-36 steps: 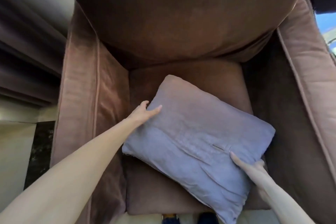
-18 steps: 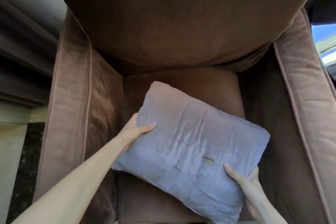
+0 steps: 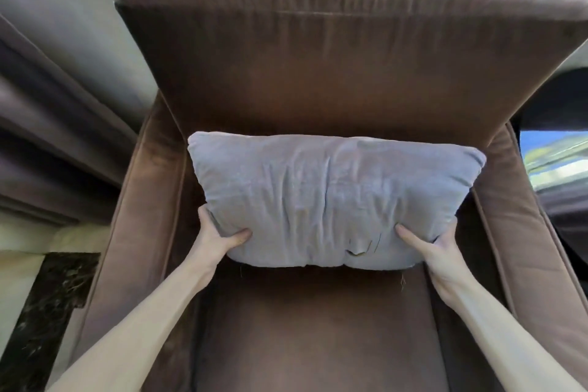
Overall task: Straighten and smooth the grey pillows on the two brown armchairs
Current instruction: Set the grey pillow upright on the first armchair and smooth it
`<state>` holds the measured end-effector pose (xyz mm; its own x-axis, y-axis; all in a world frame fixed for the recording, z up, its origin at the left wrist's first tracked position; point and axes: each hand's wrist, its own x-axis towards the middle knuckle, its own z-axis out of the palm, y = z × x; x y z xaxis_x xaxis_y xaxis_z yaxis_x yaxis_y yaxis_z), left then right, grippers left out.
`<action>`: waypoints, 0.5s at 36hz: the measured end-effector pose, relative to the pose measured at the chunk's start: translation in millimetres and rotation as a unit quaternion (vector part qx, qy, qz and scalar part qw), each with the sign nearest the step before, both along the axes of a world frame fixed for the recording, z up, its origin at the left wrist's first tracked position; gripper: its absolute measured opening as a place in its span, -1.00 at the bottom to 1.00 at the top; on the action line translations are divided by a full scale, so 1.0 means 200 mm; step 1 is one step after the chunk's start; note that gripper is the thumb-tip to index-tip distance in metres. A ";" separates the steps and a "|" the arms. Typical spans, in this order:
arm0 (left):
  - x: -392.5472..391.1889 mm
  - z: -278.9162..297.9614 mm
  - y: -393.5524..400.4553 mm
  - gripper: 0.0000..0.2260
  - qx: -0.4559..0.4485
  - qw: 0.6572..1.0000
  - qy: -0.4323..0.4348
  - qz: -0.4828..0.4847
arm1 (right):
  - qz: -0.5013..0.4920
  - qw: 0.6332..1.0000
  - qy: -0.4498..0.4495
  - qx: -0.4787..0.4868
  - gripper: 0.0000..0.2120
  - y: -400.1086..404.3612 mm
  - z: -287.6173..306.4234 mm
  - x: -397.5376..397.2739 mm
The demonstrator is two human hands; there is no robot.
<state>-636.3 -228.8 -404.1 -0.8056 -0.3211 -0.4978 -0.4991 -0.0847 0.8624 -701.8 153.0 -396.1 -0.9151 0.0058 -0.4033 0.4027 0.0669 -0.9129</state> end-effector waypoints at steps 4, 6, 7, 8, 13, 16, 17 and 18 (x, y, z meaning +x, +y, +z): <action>-0.08 -0.07 -0.01 -0.29 -0.016 1.000 -0.023 0.008 | 0.019 0.999 -0.010 0.050 -0.03 -0.06 -0.08 -0.12; -0.11 -0.11 -0.01 -0.27 -0.024 0.999 -0.027 0.025 | 0.014 0.993 -0.005 0.114 -0.14 -0.08 -0.14 -0.16; -0.14 -0.12 0.00 -0.28 -0.027 0.999 -0.027 0.032 | 0.009 0.990 -0.001 0.139 -0.23 -0.08 -0.17 -0.17; -0.16 -0.13 0.00 -0.30 -0.033 0.998 -0.027 0.035 | 0.004 0.988 0.003 0.153 -0.28 -0.09 -0.19 -0.19; -0.23 -0.13 0.00 -0.38 -0.064 0.997 -0.022 0.030 | -0.015 0.988 0.008 0.152 -0.23 -0.10 -0.23 -0.24; -0.21 -0.10 0.01 -0.37 -0.082 0.996 -0.024 0.029 | -0.029 0.987 -0.006 0.161 -0.30 -0.12 -0.20 -0.21; -0.20 -0.09 0.01 -0.34 -0.091 0.995 -0.030 0.030 | -0.035 0.984 -0.017 0.174 -0.35 -0.12 -0.18 -0.21; -0.20 -0.07 0.02 -0.30 -0.104 0.993 -0.035 0.035 | -0.046 0.980 -0.022 0.194 -0.38 -0.13 -0.15 -0.20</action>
<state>-677.2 -225.1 -417.6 -0.7441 -0.4764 -0.4684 -0.5572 0.0557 0.8285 -742.2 126.8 -425.5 -0.8853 0.2477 -0.3936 0.4617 0.3675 -0.8073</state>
